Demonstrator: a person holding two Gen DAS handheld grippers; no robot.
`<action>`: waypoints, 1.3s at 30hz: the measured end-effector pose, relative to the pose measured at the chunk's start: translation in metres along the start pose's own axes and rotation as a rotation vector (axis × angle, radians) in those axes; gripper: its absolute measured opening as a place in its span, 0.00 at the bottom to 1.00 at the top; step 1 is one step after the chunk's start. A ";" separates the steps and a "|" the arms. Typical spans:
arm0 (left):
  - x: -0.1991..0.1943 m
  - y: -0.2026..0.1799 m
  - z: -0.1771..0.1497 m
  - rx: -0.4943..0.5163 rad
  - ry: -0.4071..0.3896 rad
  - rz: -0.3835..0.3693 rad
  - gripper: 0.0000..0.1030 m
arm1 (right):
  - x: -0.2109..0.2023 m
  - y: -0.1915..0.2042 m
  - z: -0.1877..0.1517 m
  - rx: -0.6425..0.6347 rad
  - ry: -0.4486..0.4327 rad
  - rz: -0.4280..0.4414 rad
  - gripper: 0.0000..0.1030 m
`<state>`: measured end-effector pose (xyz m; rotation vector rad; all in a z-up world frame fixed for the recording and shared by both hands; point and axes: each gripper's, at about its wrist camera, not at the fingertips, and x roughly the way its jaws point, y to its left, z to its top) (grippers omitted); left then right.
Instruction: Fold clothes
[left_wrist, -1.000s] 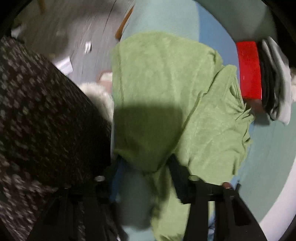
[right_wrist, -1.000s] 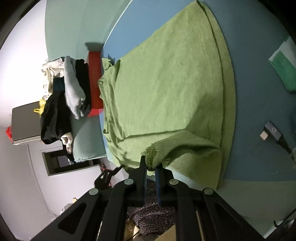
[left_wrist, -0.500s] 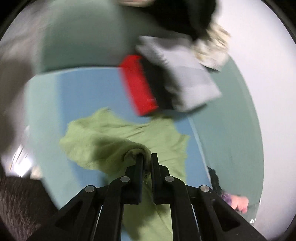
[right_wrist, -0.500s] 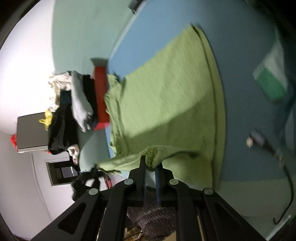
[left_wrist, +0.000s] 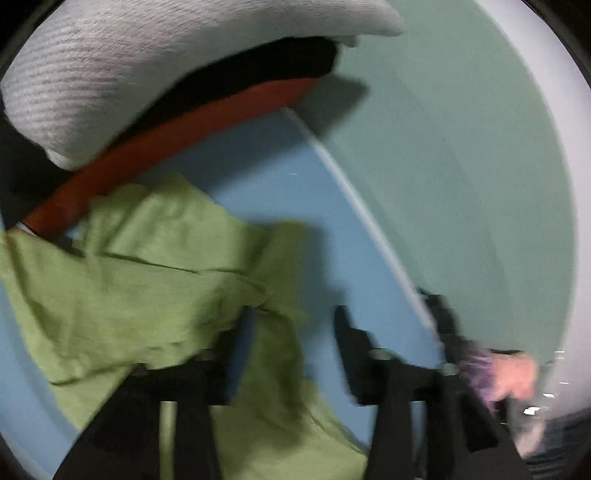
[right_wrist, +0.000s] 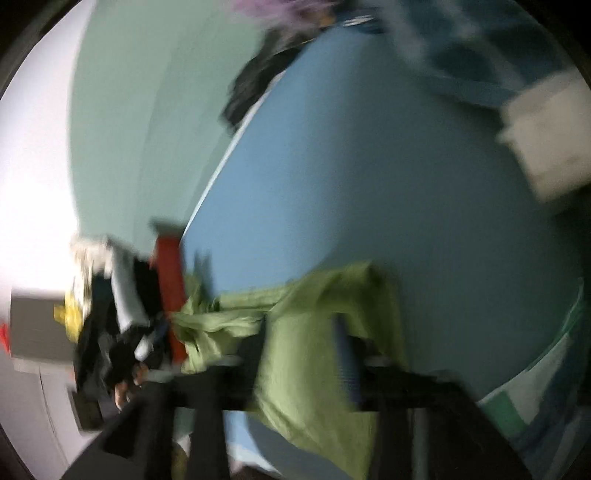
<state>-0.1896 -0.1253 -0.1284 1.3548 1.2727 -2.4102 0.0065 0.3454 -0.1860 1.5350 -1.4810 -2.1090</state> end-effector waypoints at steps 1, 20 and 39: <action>-0.007 -0.002 -0.003 0.014 -0.014 -0.046 0.59 | -0.004 -0.002 0.002 0.013 -0.007 0.013 0.46; -0.069 0.154 -0.139 -0.219 0.072 -0.023 0.70 | 0.024 -0.078 -0.127 0.172 0.369 -0.001 0.50; -0.034 0.177 -0.174 -0.625 0.067 -0.182 0.70 | -0.061 -0.024 -0.138 0.119 0.148 0.345 0.08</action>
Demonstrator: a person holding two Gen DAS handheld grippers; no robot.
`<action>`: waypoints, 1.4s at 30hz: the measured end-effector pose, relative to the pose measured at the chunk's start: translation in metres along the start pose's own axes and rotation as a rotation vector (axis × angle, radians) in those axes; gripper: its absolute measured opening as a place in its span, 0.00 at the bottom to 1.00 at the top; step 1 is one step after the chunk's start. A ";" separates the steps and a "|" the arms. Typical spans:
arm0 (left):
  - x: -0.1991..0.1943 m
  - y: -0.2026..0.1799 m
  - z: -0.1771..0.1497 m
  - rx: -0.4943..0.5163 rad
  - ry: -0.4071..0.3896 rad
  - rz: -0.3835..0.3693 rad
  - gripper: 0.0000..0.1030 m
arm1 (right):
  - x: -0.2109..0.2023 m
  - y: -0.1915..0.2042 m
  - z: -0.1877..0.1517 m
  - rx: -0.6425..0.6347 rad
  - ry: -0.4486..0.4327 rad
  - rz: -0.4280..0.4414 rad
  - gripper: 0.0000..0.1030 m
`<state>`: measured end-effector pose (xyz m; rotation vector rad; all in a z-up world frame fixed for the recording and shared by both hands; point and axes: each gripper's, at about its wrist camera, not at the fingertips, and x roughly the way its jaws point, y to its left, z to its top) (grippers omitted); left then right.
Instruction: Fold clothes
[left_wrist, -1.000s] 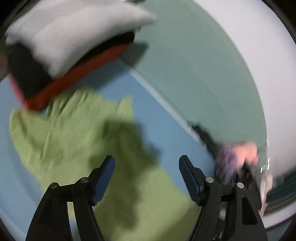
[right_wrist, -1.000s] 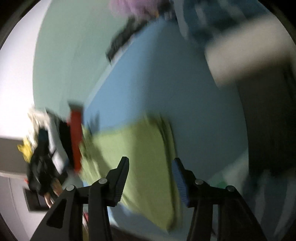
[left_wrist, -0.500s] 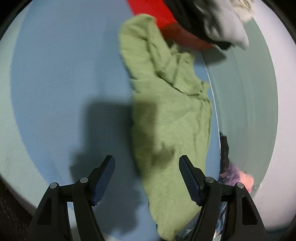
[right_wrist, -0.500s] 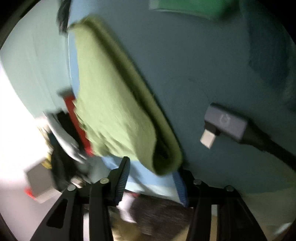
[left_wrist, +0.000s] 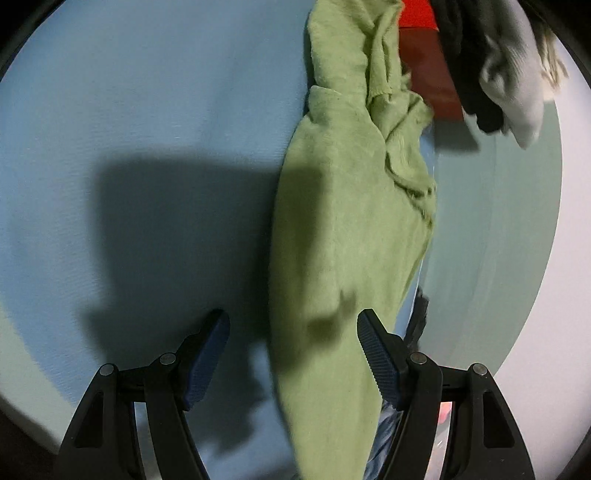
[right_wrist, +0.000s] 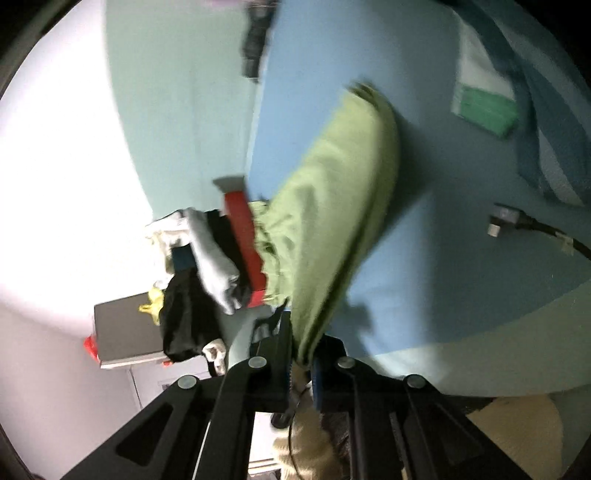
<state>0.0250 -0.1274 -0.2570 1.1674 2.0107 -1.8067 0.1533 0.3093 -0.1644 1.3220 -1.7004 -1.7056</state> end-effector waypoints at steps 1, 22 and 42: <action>0.003 -0.001 0.001 -0.025 -0.012 -0.012 0.70 | -0.003 0.004 -0.002 -0.015 0.001 0.011 0.08; -0.149 -0.221 -0.045 0.541 -0.019 -0.428 0.04 | -0.082 0.162 0.025 -0.383 -0.241 0.129 0.08; -0.169 -0.251 -0.028 0.736 -0.175 -0.442 0.04 | -0.040 0.243 0.071 -0.649 -0.269 0.112 0.08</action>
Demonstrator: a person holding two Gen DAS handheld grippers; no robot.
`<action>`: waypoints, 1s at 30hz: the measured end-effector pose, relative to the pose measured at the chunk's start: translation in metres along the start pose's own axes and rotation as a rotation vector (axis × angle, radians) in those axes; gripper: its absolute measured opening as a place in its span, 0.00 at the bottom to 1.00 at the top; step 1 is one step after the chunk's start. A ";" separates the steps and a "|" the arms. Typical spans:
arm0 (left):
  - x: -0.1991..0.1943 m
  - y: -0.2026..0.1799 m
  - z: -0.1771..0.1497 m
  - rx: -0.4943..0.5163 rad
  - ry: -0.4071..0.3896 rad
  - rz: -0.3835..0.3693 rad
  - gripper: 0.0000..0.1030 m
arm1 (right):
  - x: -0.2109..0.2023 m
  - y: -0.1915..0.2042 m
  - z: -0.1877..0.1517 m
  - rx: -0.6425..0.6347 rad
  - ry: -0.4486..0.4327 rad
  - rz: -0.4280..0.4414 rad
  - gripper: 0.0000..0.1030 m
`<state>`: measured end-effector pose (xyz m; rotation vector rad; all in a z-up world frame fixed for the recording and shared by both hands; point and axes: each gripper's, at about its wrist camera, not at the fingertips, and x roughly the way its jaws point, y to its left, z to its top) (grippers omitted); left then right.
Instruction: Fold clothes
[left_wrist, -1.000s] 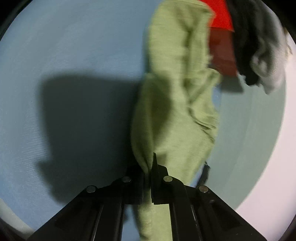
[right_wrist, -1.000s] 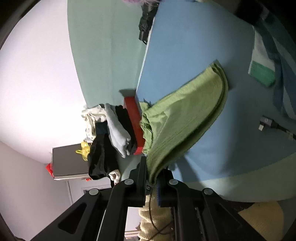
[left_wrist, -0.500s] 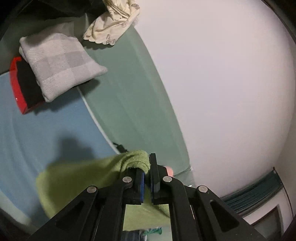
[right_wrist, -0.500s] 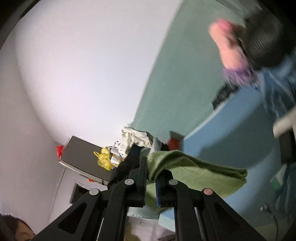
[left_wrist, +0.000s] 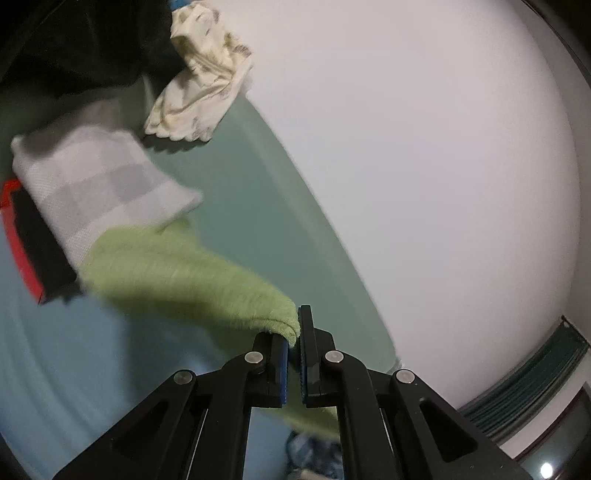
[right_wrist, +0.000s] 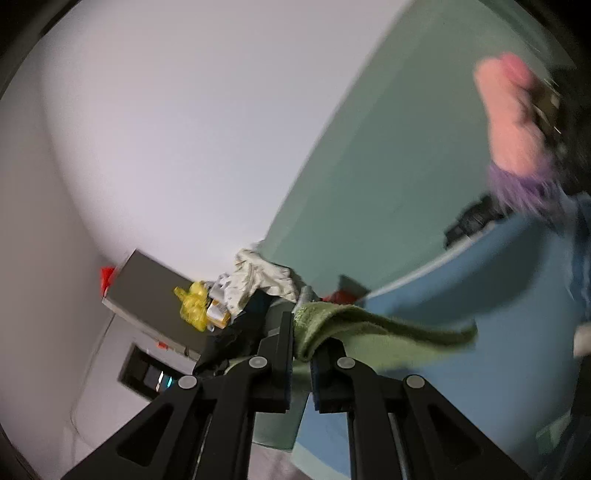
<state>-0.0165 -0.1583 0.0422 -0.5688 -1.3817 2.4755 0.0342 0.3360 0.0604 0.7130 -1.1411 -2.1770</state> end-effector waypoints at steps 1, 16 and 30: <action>0.005 0.016 -0.007 -0.022 0.025 0.023 0.04 | 0.001 -0.003 -0.006 -0.014 0.001 -0.022 0.08; 0.013 0.232 -0.147 -0.369 0.332 0.441 0.04 | -0.003 -0.213 -0.212 0.543 0.308 -0.396 0.08; 0.001 0.237 -0.155 -0.369 0.336 0.457 0.04 | -0.017 -0.199 -0.204 0.495 0.294 -0.445 0.09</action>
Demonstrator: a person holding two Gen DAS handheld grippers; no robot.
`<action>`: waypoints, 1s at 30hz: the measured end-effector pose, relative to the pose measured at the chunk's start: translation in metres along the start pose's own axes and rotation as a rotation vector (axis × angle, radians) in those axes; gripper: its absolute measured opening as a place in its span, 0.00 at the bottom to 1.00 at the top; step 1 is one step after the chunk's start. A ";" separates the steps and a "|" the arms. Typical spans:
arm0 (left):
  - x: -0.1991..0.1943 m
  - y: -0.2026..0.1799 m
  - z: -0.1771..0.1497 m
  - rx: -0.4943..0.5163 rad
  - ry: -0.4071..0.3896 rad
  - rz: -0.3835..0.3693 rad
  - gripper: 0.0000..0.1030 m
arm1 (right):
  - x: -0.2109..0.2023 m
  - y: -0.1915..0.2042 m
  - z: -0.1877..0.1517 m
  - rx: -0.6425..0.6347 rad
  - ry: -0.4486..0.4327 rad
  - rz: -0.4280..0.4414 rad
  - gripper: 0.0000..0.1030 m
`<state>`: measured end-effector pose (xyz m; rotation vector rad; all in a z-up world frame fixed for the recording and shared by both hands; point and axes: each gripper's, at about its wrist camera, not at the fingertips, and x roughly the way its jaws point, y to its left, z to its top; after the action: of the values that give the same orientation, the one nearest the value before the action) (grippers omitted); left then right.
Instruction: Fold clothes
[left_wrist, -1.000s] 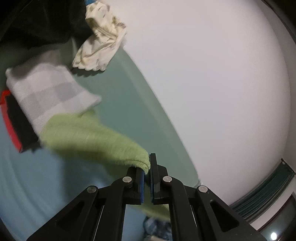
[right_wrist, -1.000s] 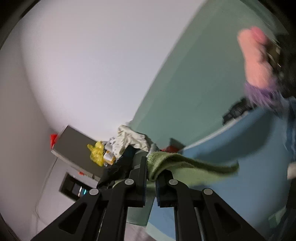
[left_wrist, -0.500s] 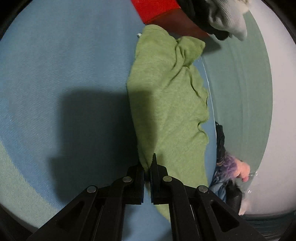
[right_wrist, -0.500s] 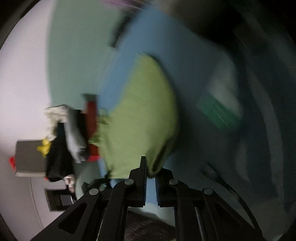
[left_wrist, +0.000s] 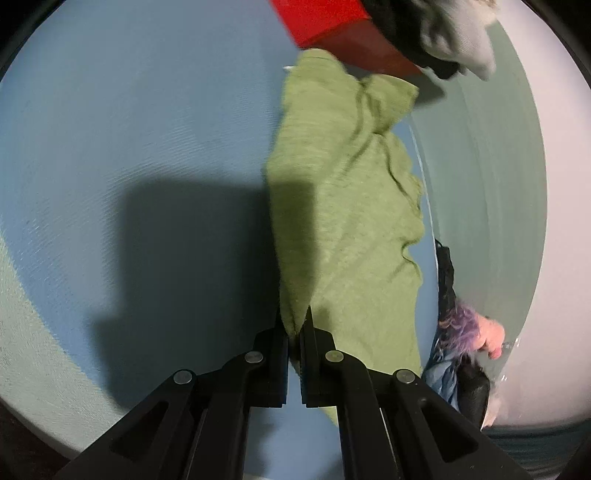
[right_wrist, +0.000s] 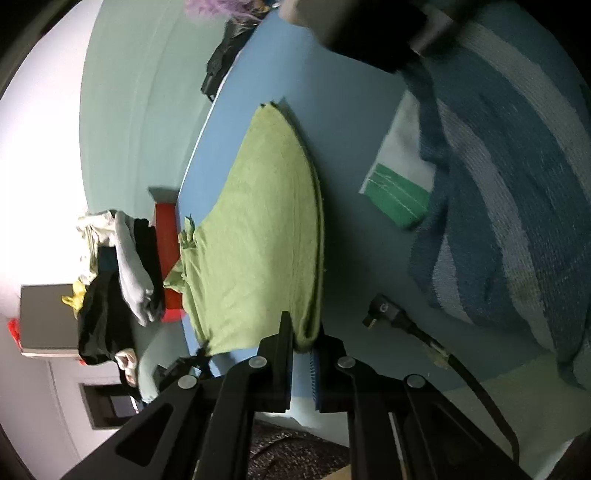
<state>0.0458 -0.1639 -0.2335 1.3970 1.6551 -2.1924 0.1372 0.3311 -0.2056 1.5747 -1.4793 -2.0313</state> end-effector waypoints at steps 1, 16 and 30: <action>0.000 0.003 0.001 -0.011 0.001 0.000 0.04 | 0.003 -0.002 0.000 0.006 0.005 -0.012 0.13; 0.008 0.023 0.002 -0.108 0.054 -0.035 0.06 | -0.004 0.095 0.072 -0.429 -0.142 -0.401 0.44; -0.003 0.004 -0.003 -0.071 -0.026 -0.133 0.68 | 0.016 0.021 -0.012 -0.088 0.168 -0.103 0.56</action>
<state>0.0516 -0.1647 -0.2346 1.2698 1.8473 -2.1847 0.1312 0.3032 -0.1988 1.7696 -1.2567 -1.9324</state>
